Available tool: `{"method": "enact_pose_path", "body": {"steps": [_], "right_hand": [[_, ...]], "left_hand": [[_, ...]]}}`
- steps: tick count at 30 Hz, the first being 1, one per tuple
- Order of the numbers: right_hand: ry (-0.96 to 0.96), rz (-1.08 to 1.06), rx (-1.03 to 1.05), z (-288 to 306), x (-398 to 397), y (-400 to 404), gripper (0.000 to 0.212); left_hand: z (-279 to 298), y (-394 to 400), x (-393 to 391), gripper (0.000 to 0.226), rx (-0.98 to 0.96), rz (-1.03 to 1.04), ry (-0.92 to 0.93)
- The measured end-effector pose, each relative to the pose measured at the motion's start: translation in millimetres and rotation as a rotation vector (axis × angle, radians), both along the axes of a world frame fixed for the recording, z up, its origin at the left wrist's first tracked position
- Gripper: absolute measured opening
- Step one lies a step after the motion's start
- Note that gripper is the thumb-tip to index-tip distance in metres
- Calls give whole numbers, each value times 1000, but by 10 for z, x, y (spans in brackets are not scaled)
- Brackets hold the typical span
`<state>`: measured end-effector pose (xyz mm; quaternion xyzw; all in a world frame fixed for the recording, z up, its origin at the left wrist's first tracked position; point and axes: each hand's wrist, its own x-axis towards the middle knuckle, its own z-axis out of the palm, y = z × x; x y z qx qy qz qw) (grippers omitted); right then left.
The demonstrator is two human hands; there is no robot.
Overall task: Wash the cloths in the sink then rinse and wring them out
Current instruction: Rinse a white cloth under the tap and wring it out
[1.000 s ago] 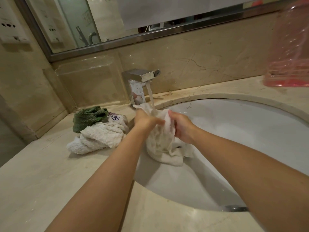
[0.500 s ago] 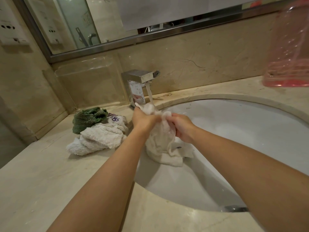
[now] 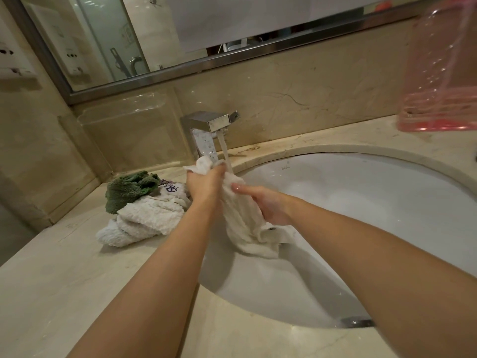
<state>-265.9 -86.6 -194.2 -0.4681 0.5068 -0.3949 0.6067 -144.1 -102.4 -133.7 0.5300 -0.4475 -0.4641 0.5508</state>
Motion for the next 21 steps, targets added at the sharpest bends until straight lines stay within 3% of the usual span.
{"method": "enact_pose_path", "body": {"steps": [2, 4, 5, 8, 9, 16, 21], "right_hand": [[-15, -79, -31, -16, 25, -8, 95], [-33, -197, -64, -18, 25, -14, 76], [-31, -247, -69, -19, 20, -14, 65], [8, -350, -67, -49, 59, -9, 48], [11, -372, -69, -52, 83, 2, 45], [-173, -613, -172, 34, 86, 72, 39], [-251, -769, -209, 59, -67, 72, 28]], "left_hand": [[60, 48, -6, 34, 84, -71, 37], [82, 44, -11, 67, 150, -192, 66], [89, 53, -14, 68, 174, -264, 79], [148, 181, -52, 29, 240, -352, 87], [118, 153, -63, 27, 260, -359, 70], [1, 102, 5, 32, 542, -497, -177], [0, 38, 58, 62, 681, -579, -185]]}}
